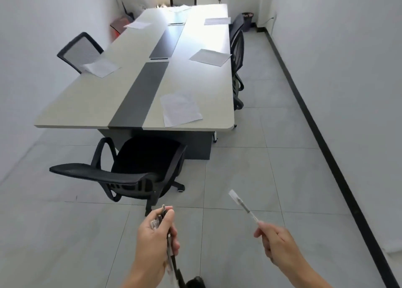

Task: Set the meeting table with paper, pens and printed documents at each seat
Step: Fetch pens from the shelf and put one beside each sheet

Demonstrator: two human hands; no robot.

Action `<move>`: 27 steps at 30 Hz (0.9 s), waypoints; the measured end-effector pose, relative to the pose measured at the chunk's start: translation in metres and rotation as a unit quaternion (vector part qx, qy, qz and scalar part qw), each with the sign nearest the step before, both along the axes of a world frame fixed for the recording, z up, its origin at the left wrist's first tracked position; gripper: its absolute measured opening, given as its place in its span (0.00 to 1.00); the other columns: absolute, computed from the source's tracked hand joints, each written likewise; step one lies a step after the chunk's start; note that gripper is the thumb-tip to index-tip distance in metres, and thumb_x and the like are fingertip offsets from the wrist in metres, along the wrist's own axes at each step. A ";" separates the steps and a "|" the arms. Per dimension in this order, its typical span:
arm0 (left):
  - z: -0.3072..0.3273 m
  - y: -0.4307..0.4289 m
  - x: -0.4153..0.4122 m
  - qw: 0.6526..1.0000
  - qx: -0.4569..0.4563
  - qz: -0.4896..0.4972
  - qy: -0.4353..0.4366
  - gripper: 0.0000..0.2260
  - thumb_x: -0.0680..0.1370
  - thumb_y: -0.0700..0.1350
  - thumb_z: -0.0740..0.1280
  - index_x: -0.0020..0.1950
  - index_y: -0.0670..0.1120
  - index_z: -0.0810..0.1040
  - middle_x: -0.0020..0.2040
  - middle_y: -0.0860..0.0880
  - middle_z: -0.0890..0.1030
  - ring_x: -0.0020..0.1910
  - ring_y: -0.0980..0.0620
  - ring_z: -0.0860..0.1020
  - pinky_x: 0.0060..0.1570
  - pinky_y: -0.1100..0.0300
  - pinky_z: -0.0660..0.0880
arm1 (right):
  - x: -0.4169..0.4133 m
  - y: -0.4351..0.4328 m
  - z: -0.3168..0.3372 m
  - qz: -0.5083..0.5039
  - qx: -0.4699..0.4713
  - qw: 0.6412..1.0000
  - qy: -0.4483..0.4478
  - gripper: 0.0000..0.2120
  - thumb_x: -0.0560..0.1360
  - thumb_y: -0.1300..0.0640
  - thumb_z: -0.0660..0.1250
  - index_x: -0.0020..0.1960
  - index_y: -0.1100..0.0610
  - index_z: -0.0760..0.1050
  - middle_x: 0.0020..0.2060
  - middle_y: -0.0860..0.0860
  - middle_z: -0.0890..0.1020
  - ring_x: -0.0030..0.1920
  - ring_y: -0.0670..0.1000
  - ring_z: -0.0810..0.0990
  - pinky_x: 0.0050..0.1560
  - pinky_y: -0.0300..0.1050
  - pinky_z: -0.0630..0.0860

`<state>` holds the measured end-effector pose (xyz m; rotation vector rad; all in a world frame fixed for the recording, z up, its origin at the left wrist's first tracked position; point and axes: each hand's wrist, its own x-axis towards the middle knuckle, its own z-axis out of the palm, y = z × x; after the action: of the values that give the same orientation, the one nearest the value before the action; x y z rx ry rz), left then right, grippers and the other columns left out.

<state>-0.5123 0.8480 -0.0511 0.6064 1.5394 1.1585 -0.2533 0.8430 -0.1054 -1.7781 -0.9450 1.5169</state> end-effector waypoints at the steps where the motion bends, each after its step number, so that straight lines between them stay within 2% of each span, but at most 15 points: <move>1: -0.003 0.009 -0.003 1.000 -0.007 0.015 -0.003 0.05 0.79 0.42 0.65 0.51 0.42 0.77 0.26 0.46 0.72 0.19 0.50 0.69 0.20 0.62 0.68 | -0.001 0.015 -0.001 -0.005 -0.016 1.000 0.018 0.18 0.82 0.58 0.57 0.37 0.63 0.75 0.22 0.48 0.61 0.21 0.46 0.58 0.23 0.35 0.55; 4: -0.011 0.039 -0.017 0.999 -0.023 0.046 -0.016 0.06 0.79 0.43 0.65 0.50 0.40 0.77 0.26 0.45 0.72 0.19 0.49 0.70 0.21 0.62 0.69 | -0.004 0.064 -0.011 -0.007 -0.049 0.998 0.033 0.15 0.80 0.62 0.56 0.40 0.64 0.76 0.23 0.49 0.64 0.22 0.49 0.60 0.25 0.38 0.57; 9: -0.020 0.116 -0.036 0.997 -0.026 0.061 -0.028 0.09 0.79 0.44 0.64 0.49 0.37 0.76 0.26 0.43 0.72 0.18 0.47 0.70 0.21 0.60 0.70 | -0.017 0.150 -0.018 0.008 -0.087 0.996 0.038 0.10 0.78 0.64 0.62 0.45 0.67 0.80 0.27 0.53 0.73 0.25 0.49 0.68 0.24 0.37 0.60; 15: -0.001 0.229 -0.066 0.998 0.009 0.041 -0.056 0.09 0.80 0.43 0.63 0.51 0.38 0.76 0.26 0.43 0.72 0.18 0.47 0.71 0.23 0.60 0.70 | -0.038 0.258 -0.008 0.031 -0.064 0.997 0.009 0.06 0.76 0.62 0.69 0.45 0.64 0.82 0.31 0.53 0.77 0.27 0.48 0.70 0.24 0.38 0.62; 21: 0.010 0.319 -0.093 0.998 0.012 0.042 -0.045 0.09 0.80 0.45 0.63 0.52 0.39 0.76 0.26 0.43 0.73 0.19 0.47 0.71 0.22 0.59 0.71 | -0.070 0.359 -0.001 0.072 -0.038 0.997 0.004 0.06 0.76 0.60 0.70 0.48 0.63 0.81 0.33 0.52 0.78 0.31 0.47 0.70 0.27 0.37 0.66; 27: 0.003 0.374 -0.101 0.995 0.010 0.095 -0.034 0.09 0.80 0.46 0.62 0.53 0.41 0.76 0.28 0.44 0.73 0.20 0.48 0.72 0.22 0.59 0.73 | -0.084 0.468 -0.018 0.111 -0.016 0.993 -0.038 0.03 0.76 0.60 0.71 0.46 0.60 0.79 0.36 0.54 0.78 0.32 0.49 0.73 0.28 0.38 0.70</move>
<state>-0.6130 1.2219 -0.0485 0.4352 1.5538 1.3264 -0.3377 1.3109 -0.1234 -1.8136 -1.1965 1.6166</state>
